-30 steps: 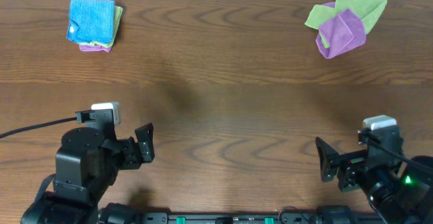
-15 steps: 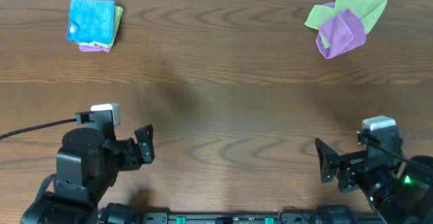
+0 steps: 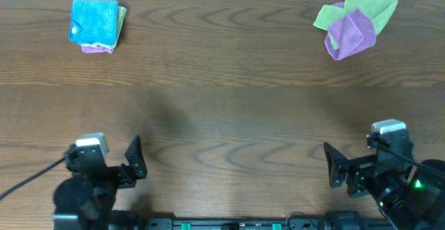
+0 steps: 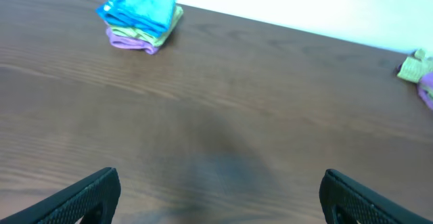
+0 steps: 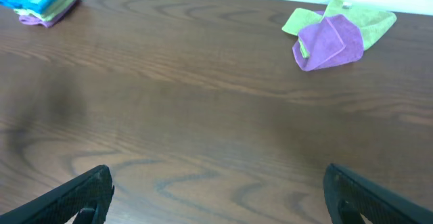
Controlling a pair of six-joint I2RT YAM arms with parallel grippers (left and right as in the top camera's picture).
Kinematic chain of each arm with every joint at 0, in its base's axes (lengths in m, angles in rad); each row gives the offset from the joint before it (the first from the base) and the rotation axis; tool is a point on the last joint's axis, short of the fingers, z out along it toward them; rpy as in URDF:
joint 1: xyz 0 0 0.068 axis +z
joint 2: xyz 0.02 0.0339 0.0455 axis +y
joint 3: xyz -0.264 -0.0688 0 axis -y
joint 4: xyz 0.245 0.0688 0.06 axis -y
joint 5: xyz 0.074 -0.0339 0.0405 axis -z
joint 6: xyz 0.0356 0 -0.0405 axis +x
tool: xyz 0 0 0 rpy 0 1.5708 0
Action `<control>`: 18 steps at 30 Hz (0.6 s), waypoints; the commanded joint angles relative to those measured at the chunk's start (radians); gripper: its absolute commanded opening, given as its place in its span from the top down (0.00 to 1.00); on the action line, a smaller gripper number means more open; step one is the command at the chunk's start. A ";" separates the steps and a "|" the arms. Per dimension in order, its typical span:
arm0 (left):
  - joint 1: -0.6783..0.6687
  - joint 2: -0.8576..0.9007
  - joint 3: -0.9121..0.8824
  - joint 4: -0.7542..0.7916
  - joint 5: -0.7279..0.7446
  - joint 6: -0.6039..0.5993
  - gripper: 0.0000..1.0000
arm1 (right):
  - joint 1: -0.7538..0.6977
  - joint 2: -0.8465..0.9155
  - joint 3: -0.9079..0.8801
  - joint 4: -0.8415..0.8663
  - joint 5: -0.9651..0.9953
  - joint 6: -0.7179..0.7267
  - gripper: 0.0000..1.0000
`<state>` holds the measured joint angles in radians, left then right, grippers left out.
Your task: Fold the cloth
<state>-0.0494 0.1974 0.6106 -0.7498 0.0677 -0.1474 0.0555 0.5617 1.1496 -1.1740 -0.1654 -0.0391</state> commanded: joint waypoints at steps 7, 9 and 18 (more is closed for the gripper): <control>0.029 -0.193 -0.320 0.169 0.069 0.035 0.05 | 0.005 -0.002 0.000 -0.001 -0.007 0.008 0.01; 0.035 -0.194 -0.346 0.177 0.075 0.035 0.05 | 0.005 -0.002 0.000 -0.001 -0.007 0.008 0.01; 0.045 -0.194 -0.451 0.202 0.063 0.027 0.05 | 0.005 -0.002 0.000 -0.001 -0.007 0.008 0.01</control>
<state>-0.0101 0.0139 0.1936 -0.5667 0.1280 -0.1230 0.0555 0.5617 1.1496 -1.1748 -0.1646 -0.0372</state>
